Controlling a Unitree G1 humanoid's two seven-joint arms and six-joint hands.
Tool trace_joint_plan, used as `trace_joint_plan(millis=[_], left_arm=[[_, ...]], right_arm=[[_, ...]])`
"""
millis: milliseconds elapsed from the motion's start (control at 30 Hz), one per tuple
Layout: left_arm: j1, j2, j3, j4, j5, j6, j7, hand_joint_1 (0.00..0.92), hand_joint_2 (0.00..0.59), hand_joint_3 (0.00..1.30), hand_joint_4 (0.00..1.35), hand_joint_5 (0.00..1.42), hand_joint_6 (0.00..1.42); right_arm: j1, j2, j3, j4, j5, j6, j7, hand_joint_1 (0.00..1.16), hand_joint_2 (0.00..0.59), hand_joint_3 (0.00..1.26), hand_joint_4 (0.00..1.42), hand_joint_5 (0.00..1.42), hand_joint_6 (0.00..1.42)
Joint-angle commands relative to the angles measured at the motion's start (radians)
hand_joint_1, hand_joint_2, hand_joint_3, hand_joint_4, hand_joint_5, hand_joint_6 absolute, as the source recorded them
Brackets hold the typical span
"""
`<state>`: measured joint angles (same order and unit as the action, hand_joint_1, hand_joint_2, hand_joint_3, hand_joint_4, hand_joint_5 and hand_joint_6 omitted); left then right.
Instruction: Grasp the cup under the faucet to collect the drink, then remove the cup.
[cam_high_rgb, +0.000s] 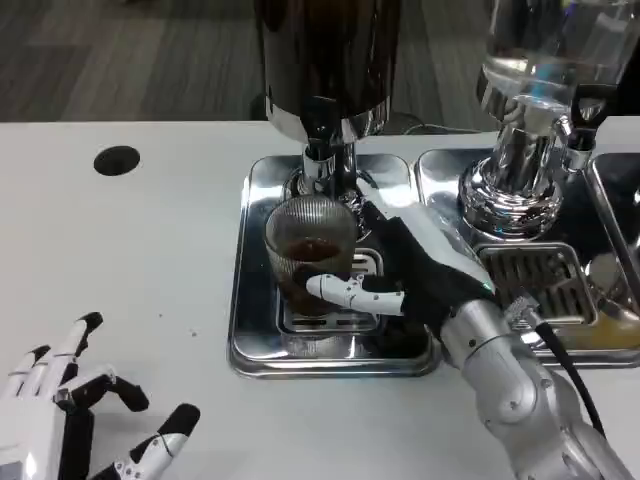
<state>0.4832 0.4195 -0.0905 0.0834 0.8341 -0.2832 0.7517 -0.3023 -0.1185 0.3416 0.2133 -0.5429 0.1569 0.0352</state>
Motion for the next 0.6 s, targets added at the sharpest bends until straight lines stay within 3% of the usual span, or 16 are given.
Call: trace_joint_plan(millis=[33,233,600], left_arm=[[-0.004,0.000,-0.007,0.030,-0.001,-0.012,0.015,0.000,0.161,0.80,0.15,0.24,0.19],[-0.003,0.001,-0.004,0.038,-0.008,-0.020,0.023,0.000,0.161,0.81,0.15,0.24,0.20],[0.002,0.006,-0.005,0.028,0.013,-0.010,0.025,0.000,0.161,0.81,0.16,0.24,0.20]], right_arm=[[-0.023,0.015,0.022,0.032,-0.008,-0.022,-0.032,0.52,0.167,0.00,0.00,0.00,0.00],[-0.023,0.016,0.038,0.049,-0.004,-0.025,-0.047,0.53,0.164,0.00,0.00,0.00,0.01],[-0.017,0.038,0.023,0.096,0.022,-0.077,-0.111,0.57,0.174,0.00,0.02,0.01,0.08]])
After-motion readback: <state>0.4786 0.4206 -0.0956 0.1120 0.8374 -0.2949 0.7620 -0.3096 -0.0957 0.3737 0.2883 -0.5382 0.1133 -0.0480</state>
